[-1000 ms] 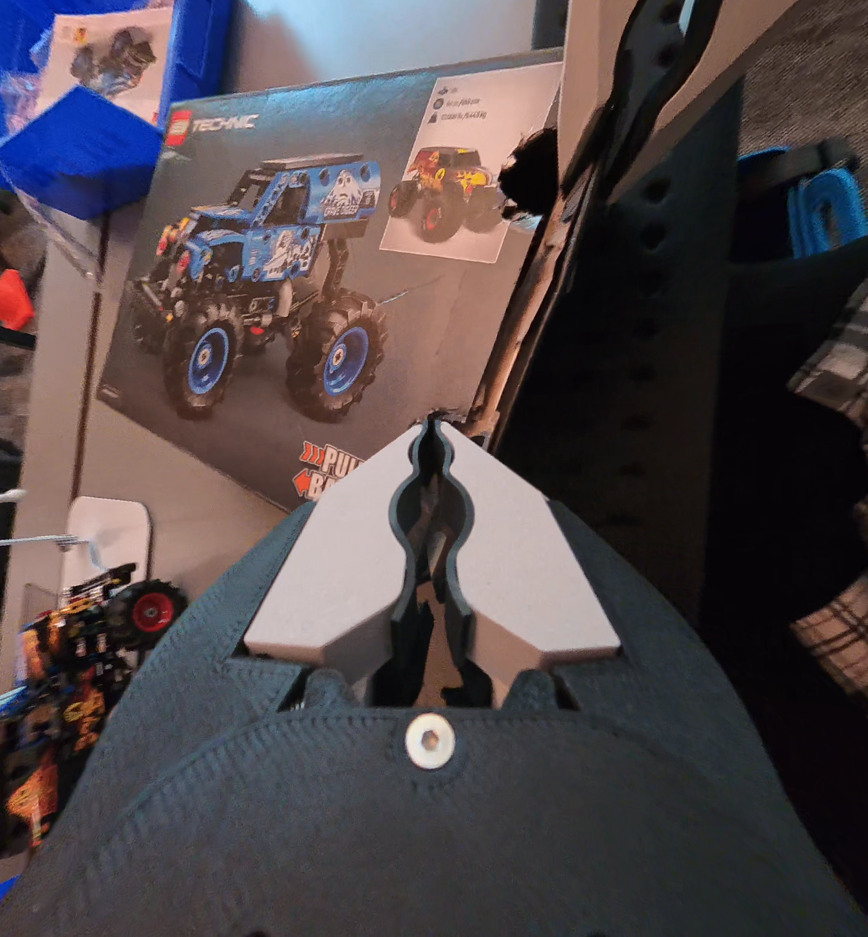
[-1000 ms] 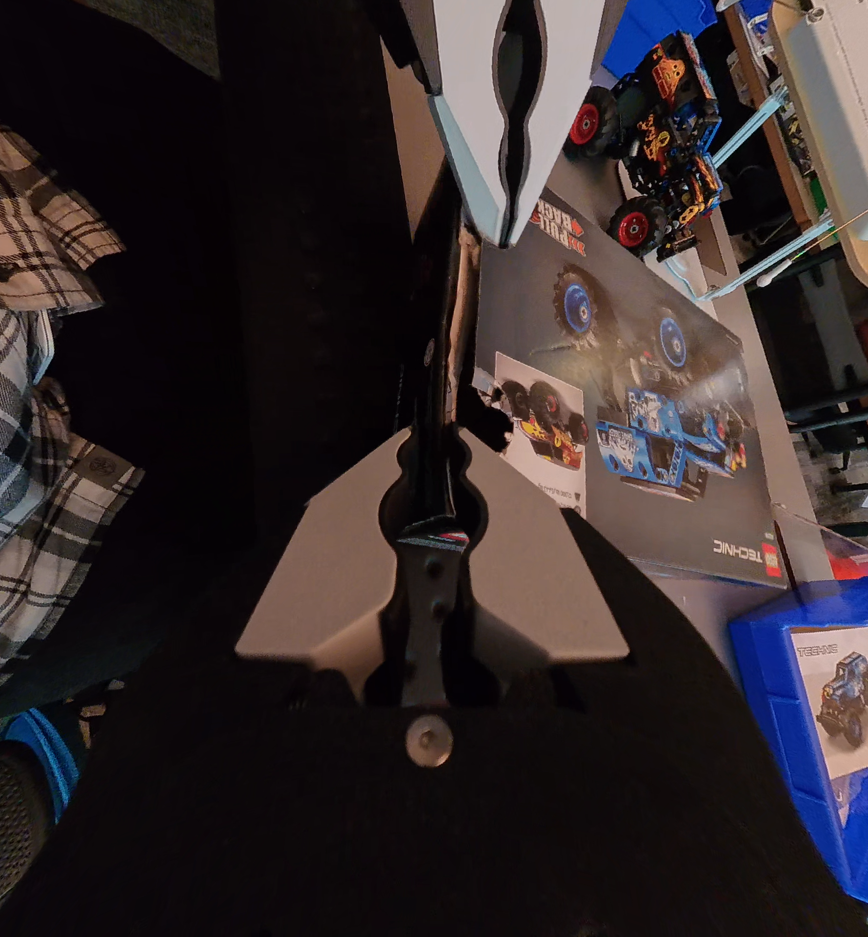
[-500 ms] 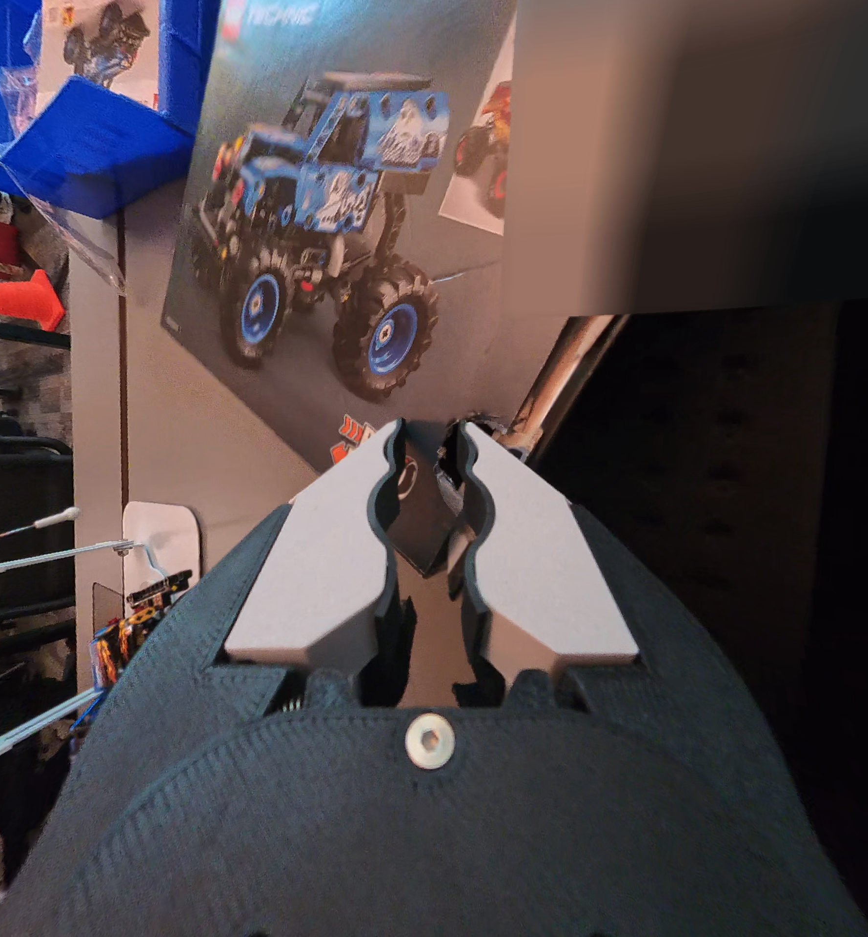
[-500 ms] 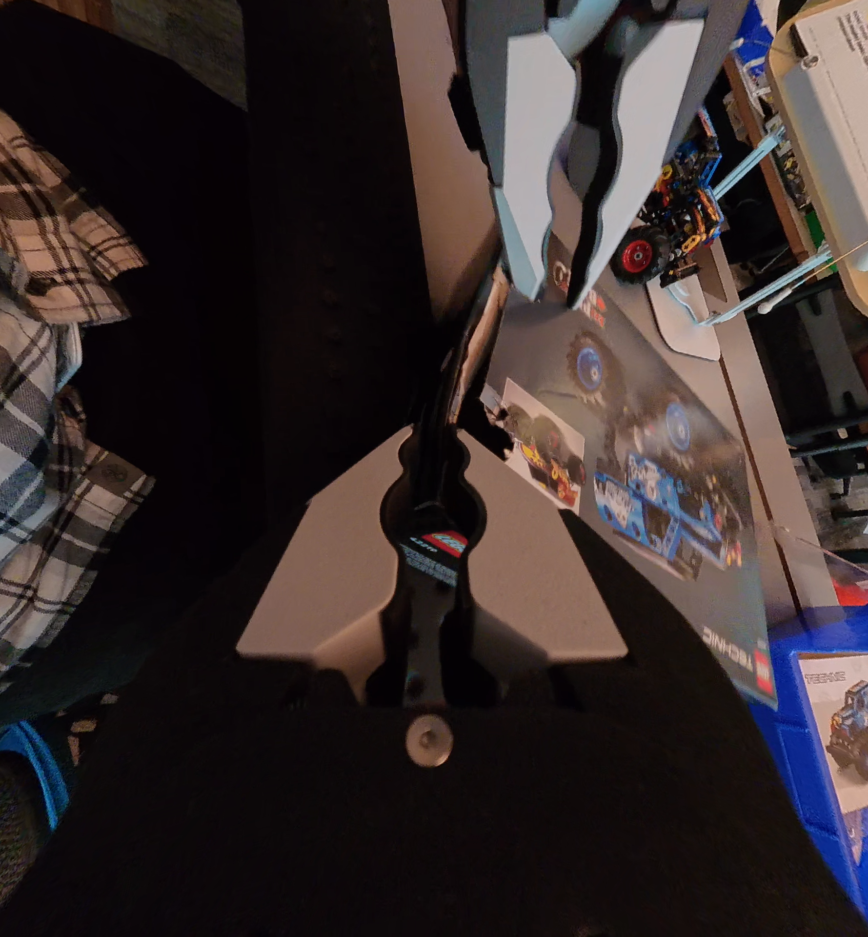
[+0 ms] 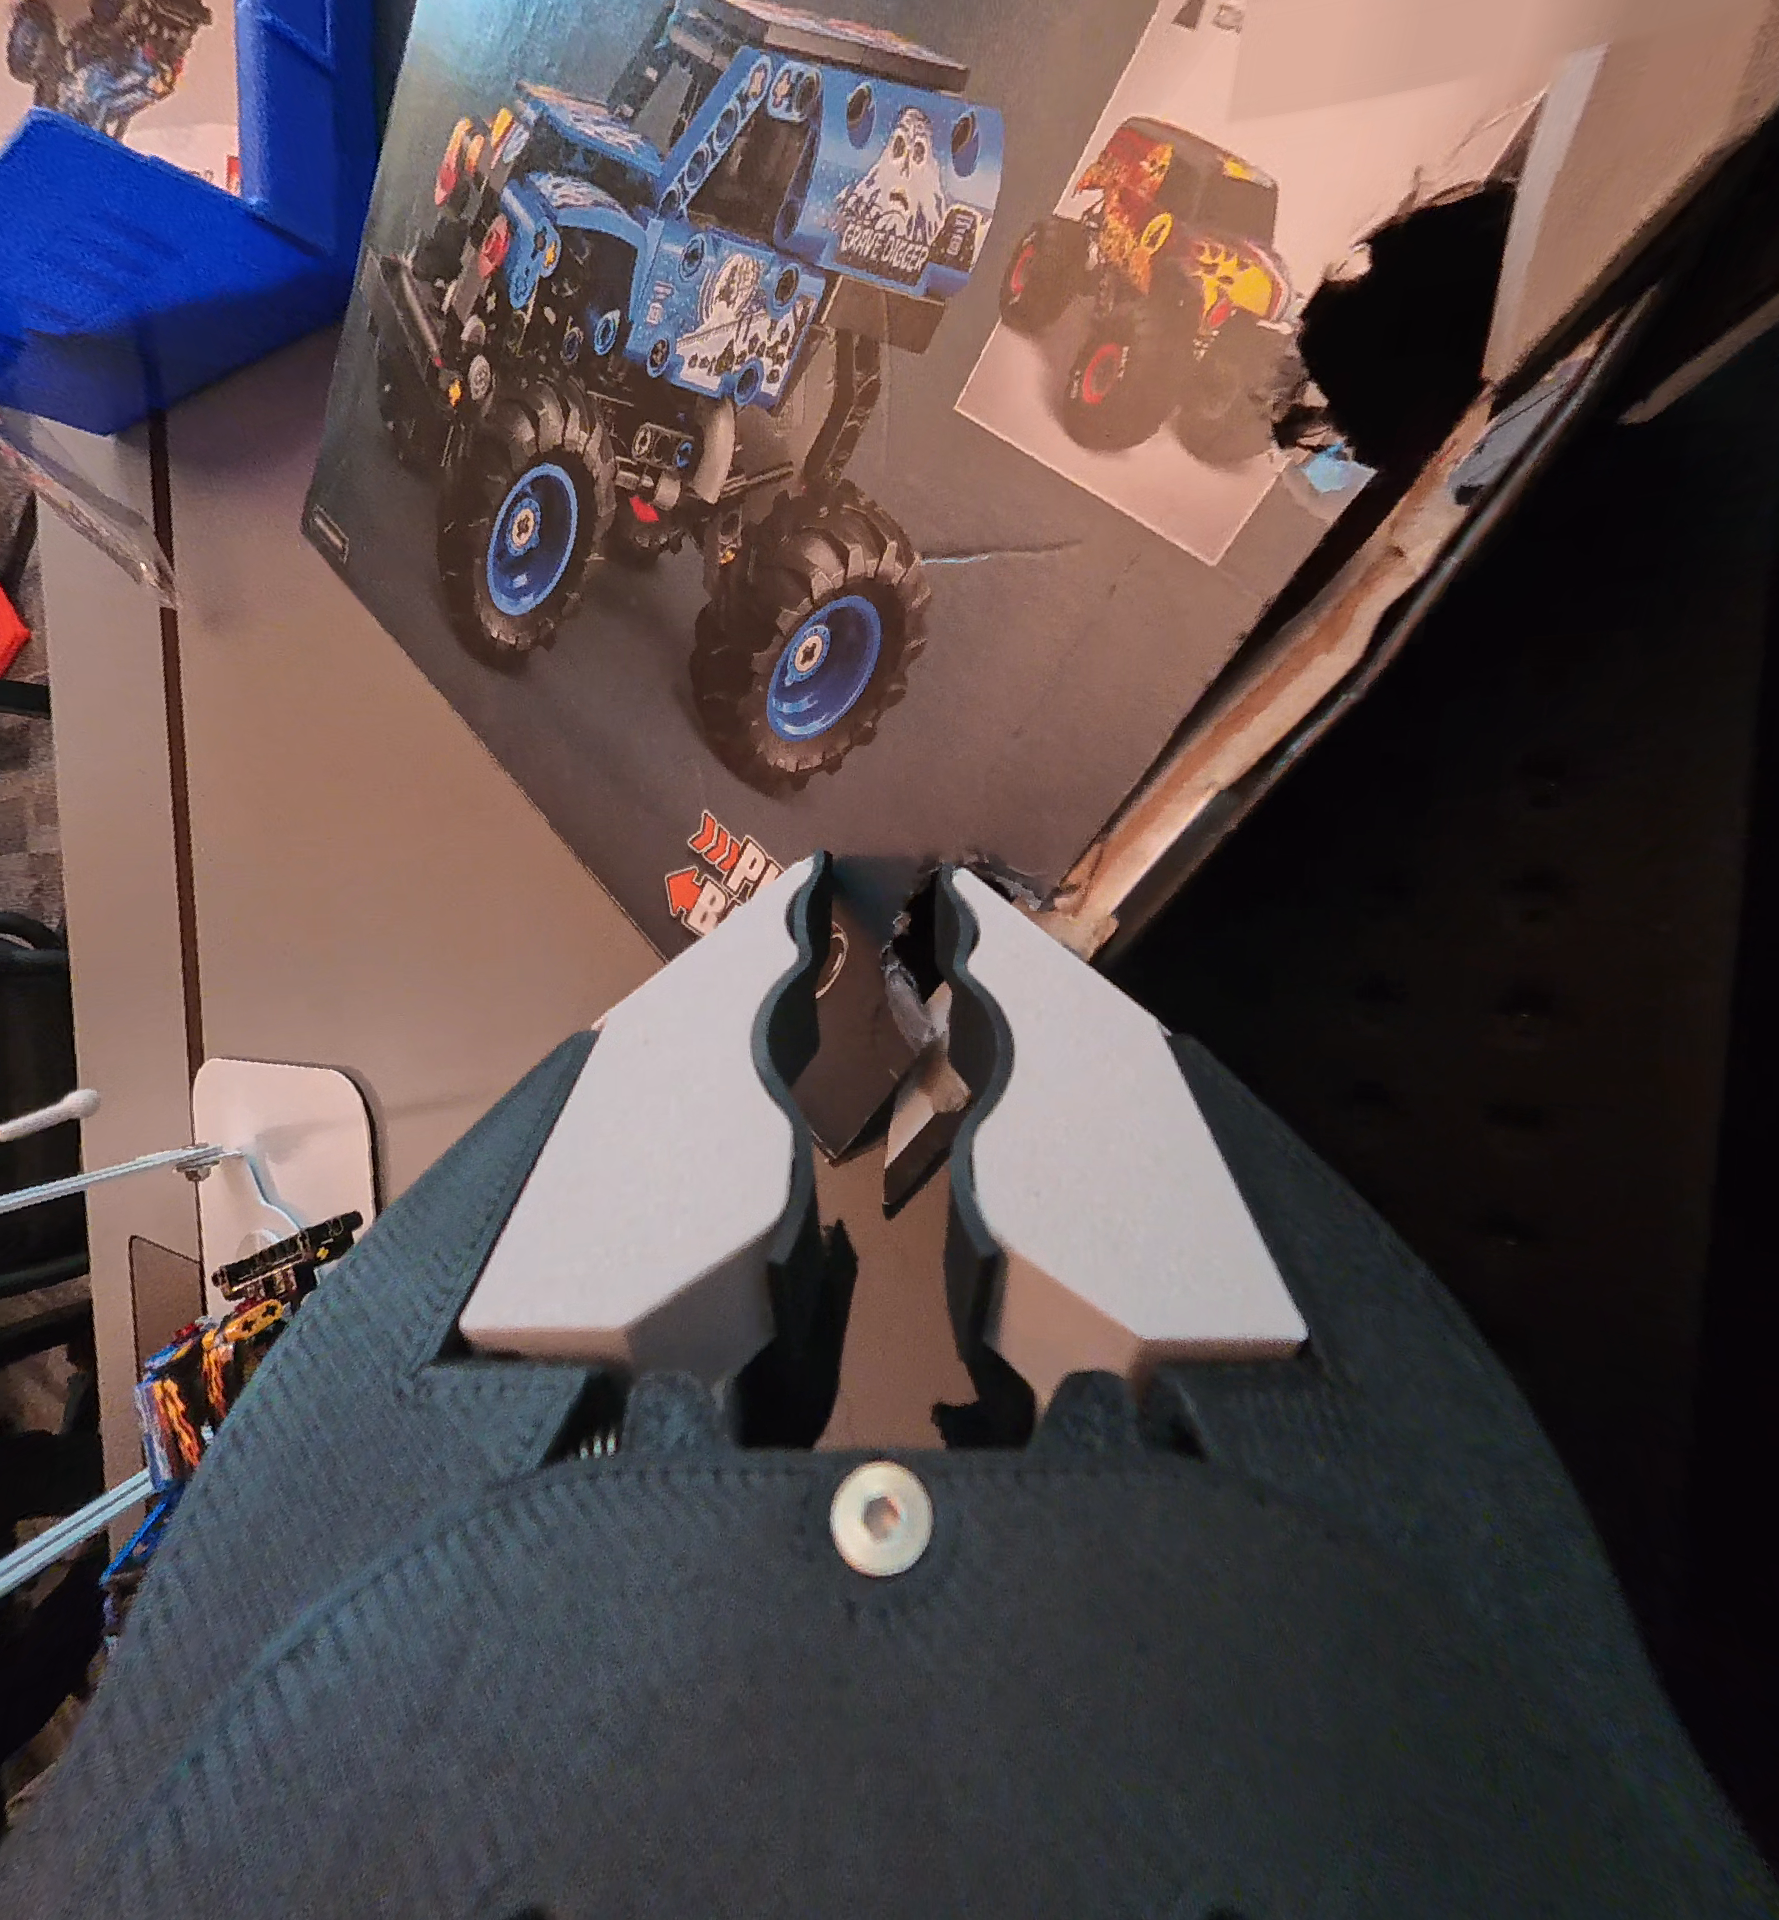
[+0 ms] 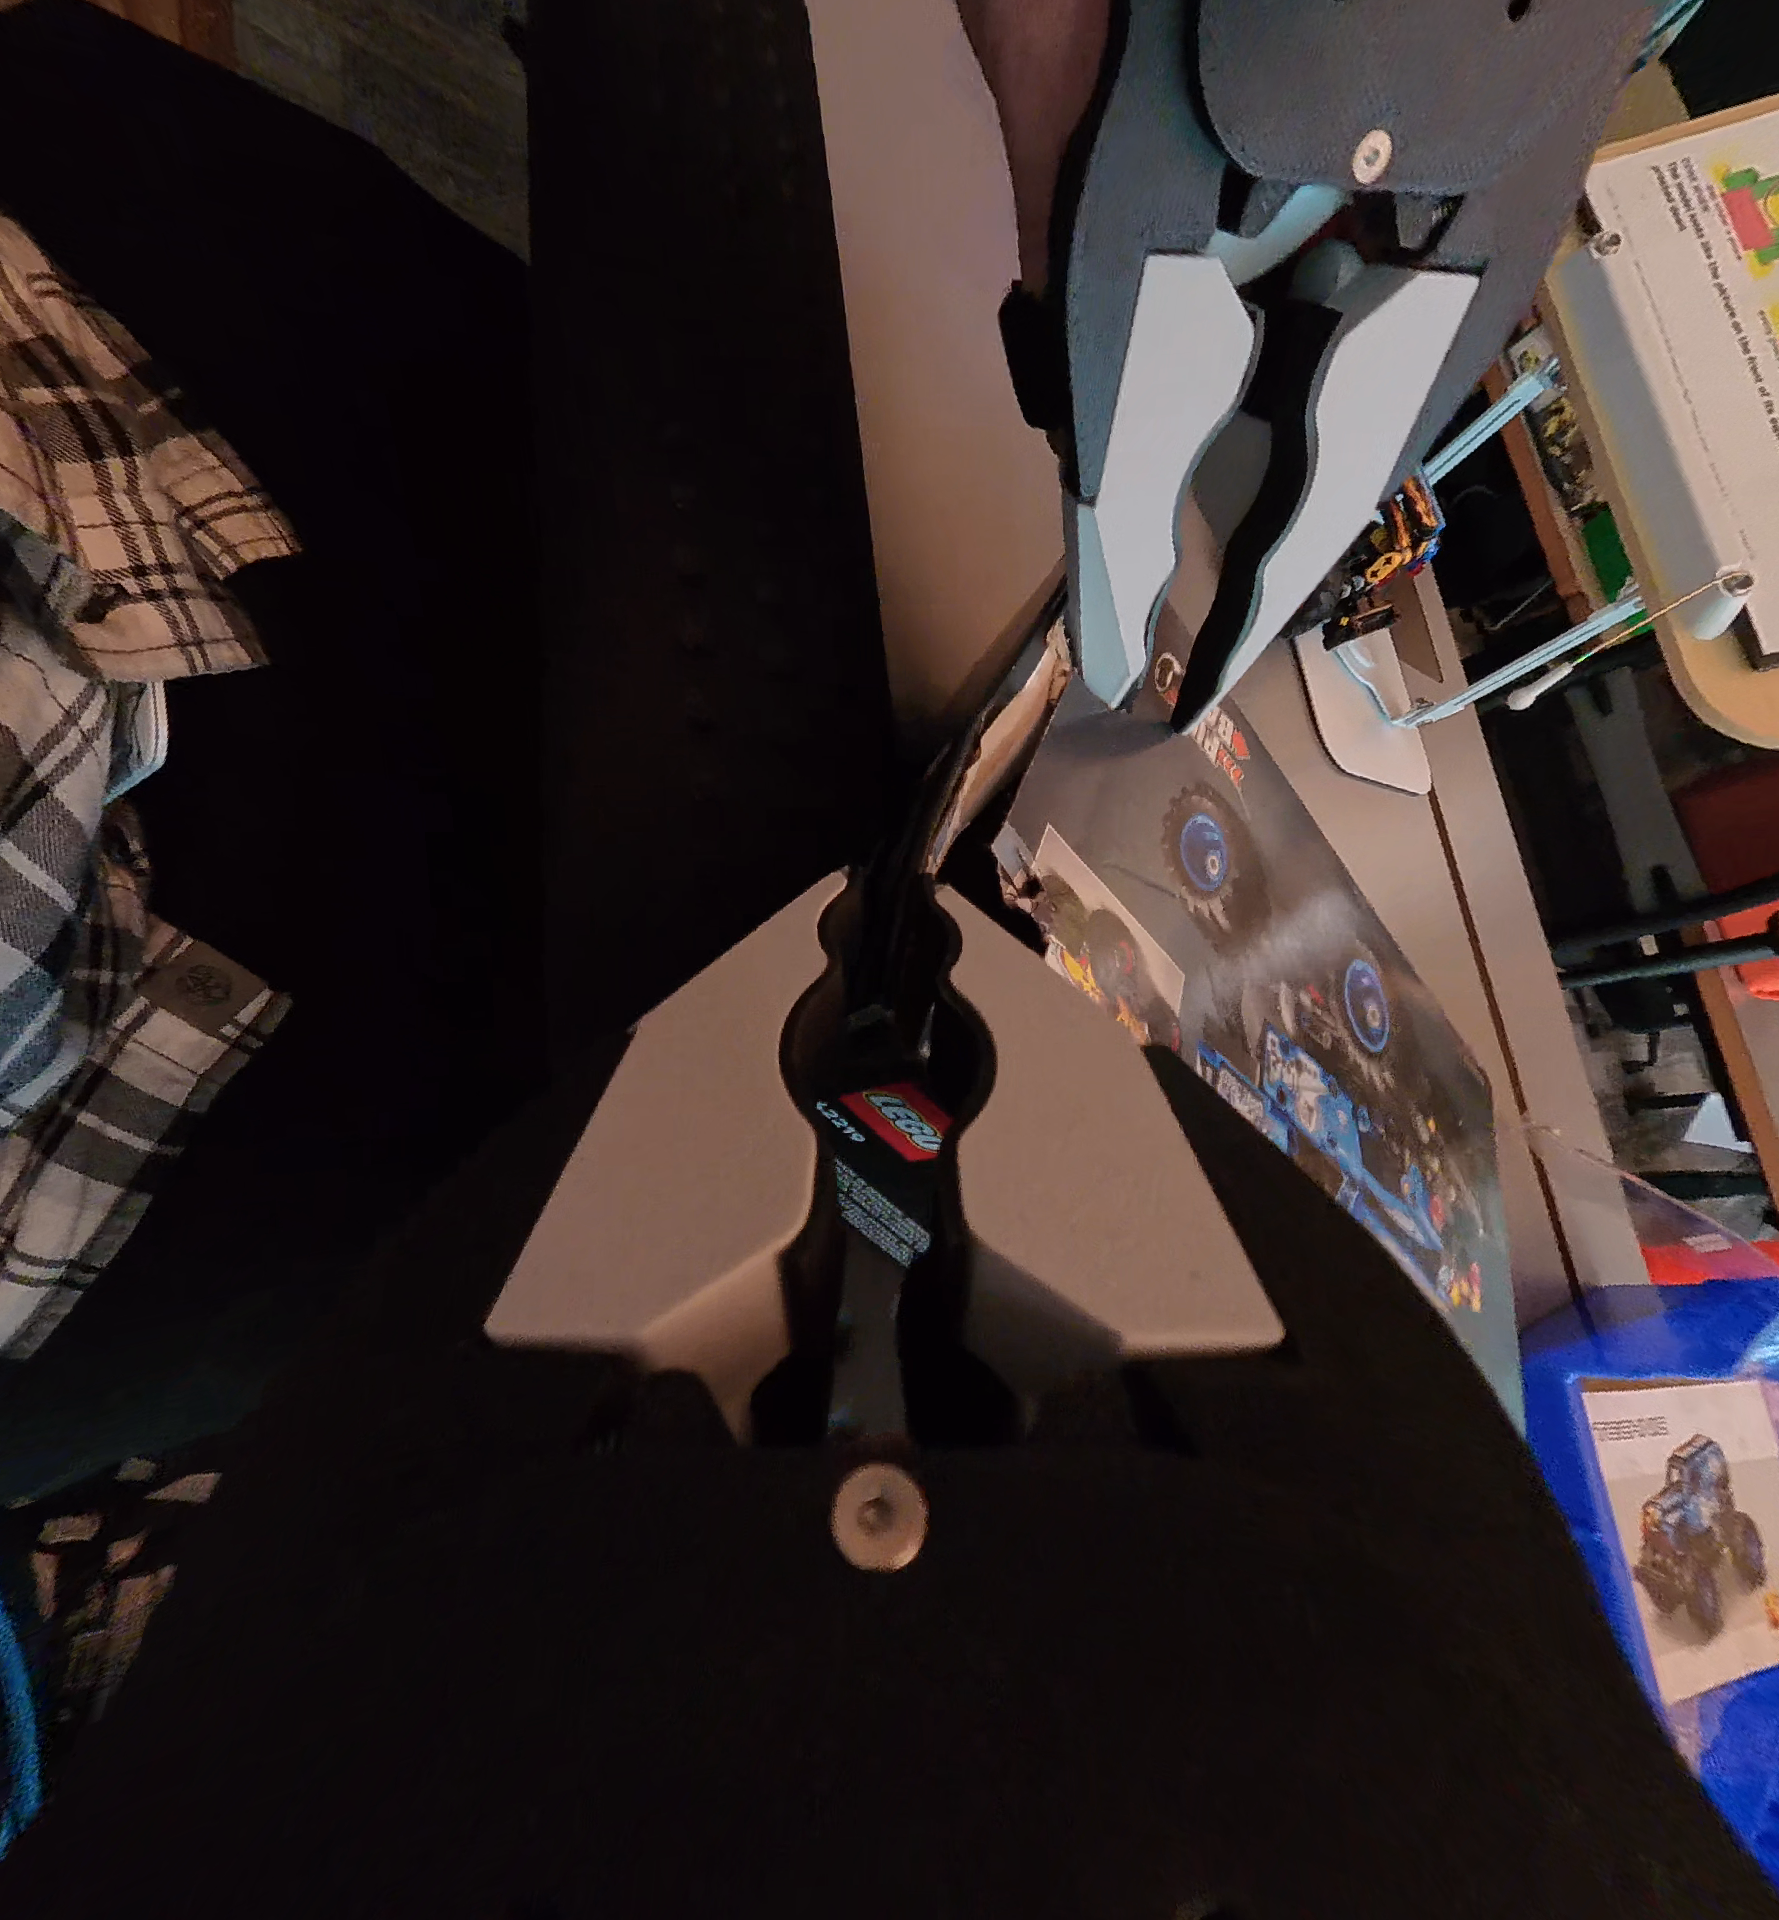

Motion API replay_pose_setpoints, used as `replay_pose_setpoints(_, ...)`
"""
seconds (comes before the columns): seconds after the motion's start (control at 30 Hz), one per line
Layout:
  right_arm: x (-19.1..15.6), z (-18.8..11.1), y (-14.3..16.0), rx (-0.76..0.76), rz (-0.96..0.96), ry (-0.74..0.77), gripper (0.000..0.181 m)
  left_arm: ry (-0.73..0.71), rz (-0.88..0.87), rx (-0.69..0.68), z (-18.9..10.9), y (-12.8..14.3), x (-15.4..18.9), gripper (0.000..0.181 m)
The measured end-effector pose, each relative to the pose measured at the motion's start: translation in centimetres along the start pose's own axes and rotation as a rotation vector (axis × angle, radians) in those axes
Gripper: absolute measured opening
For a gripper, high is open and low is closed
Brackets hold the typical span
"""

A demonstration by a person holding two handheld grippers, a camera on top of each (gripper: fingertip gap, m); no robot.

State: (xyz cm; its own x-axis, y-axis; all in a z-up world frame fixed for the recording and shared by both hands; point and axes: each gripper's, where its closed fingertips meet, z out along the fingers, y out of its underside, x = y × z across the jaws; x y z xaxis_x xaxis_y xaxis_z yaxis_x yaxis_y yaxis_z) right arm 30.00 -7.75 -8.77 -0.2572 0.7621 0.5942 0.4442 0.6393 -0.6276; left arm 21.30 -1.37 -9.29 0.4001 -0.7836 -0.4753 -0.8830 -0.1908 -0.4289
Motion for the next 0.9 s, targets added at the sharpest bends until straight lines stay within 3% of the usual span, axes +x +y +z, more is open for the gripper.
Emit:
replay_pose_setpoints(0.33, 0.1, 0.5, -0.3, -0.030, -0.137, 0.061, 0.007, 0.051, -0.081, -0.038, 1.3, -0.4, -1.0, 0.019)
replay_pose_setpoints(0.57, 1.2, -0.5, 0.5, 0.018, 0.132, -0.001, 0.018, 0.089, -0.097, -0.012, 0.3, 0.2, 0.0, 0.023)
replay_pose_setpoints(0.77, 2.5, -2.2, -0.5, 0.114, 0.343, -0.101, 0.014, 0.091, -0.067, -0.023, 0.0, 0.3, 0.2, 0.024)
replay_pose_setpoints(0.9, 2.9, -1.7, 0.2, 0.042, 0.426, -0.149, 0.003, 0.125, -0.070, -0.028, -0.1, 0.0, 0.4, 0.024)
